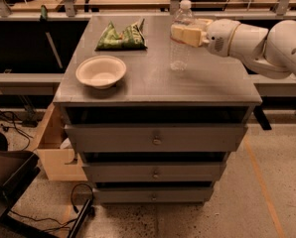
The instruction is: Pick water bottle from paper bowl and place on counter
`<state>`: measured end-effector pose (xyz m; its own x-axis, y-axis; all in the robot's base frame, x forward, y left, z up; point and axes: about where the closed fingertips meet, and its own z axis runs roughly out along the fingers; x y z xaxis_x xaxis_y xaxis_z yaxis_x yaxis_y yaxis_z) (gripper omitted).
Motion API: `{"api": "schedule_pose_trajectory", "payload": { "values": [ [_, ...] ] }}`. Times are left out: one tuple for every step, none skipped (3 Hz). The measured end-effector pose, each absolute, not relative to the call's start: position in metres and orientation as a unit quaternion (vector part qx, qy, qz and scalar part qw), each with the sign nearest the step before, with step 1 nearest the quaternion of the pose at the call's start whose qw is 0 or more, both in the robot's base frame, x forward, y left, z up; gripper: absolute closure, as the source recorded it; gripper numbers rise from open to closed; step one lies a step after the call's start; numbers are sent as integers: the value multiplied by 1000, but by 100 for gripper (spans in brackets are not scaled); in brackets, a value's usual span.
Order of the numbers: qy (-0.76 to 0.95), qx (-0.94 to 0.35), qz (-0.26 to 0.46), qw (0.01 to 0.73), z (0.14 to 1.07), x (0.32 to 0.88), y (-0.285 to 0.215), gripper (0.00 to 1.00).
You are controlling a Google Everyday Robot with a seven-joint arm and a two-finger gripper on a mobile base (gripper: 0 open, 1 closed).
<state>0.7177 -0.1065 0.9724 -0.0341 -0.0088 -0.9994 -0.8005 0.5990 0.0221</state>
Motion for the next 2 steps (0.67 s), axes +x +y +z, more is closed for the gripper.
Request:
{"api": "schedule_pose_trajectory", "payload": {
  "values": [
    [647,-325,319,611,954,718,-102,100],
    [654,-335,327,594,932,718,-91,100]
  ]
}}
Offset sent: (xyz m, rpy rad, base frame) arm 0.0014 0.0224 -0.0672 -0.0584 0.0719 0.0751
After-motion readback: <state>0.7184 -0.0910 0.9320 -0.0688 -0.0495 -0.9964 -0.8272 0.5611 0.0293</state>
